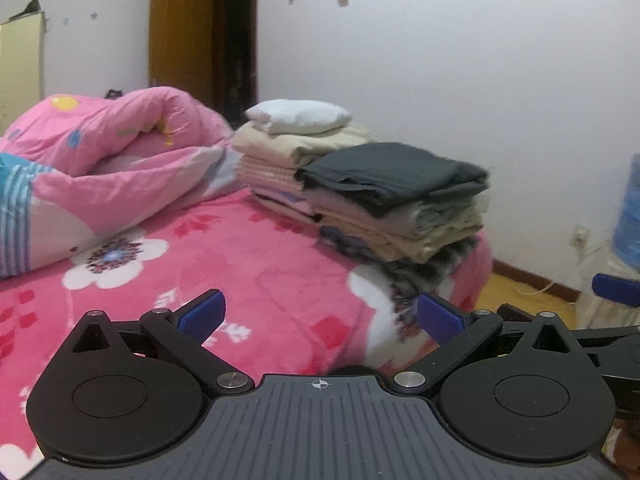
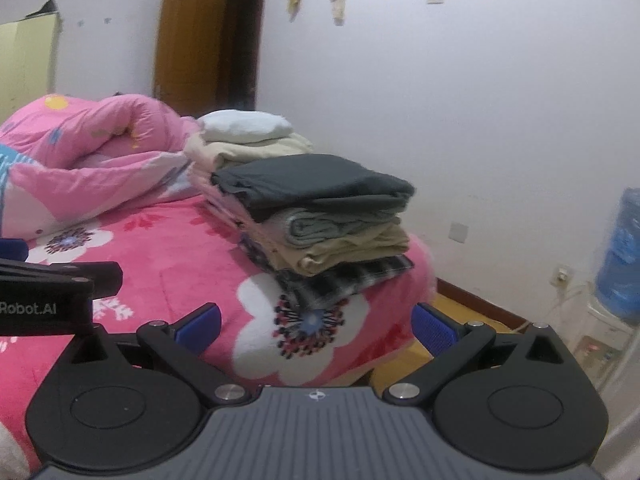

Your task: Fold clothes

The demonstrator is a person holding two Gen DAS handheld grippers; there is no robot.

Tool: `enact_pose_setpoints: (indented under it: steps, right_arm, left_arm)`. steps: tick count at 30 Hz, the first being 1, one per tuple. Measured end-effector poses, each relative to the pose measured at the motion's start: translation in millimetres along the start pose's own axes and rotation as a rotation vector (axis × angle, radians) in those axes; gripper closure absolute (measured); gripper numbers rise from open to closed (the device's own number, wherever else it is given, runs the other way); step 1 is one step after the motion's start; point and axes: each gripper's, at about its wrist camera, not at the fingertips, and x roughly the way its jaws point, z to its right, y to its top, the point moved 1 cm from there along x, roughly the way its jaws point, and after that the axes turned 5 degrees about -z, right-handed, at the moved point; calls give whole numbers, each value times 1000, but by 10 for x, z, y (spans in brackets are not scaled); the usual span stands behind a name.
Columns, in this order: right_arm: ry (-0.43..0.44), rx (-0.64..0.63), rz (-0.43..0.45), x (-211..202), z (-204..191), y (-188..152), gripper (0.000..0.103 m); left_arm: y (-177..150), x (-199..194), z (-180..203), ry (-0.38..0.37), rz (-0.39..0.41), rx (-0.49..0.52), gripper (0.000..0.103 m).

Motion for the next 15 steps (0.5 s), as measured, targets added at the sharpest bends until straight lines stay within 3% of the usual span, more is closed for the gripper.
enact_pose_setpoints:
  steps: [5,9,15]
  right_arm:
    - [-58,64,-25,-115,160,-88,0]
    - [-62,83,-73,-197,275,-155,0]
    - [-177,50,-110,-315,301,-305,0]
  left_arm:
    - [-54,-6,135,-11,-6,-13,0]
    - [-121,25,227,-12,-54,-30,0]
    - [-226,40,366,9,-132,-6,0]
